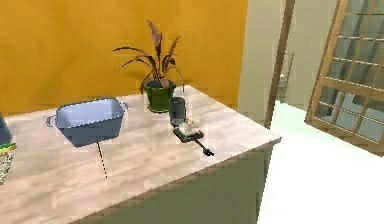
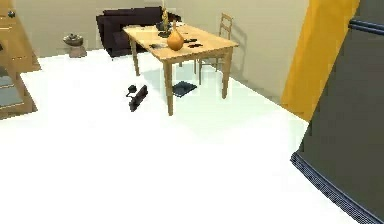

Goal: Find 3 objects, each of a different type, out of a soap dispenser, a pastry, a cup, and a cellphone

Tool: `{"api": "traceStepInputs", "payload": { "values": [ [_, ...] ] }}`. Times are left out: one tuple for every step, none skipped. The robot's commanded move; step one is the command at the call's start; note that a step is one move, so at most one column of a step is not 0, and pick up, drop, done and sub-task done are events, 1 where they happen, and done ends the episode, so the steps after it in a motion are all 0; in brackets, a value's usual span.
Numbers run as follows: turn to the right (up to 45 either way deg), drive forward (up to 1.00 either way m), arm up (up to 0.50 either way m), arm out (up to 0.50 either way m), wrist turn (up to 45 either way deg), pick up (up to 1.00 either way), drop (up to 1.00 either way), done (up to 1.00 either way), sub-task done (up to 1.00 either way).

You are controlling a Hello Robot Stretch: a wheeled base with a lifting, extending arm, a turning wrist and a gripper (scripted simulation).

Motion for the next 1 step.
{"api": "traceStepInputs", "payload": {
  "values": [
    [0.0, 0.00, 0.00, 0.00, 0.0, 0.00, 0.00, 0.00, 1.00]
  ]
}}
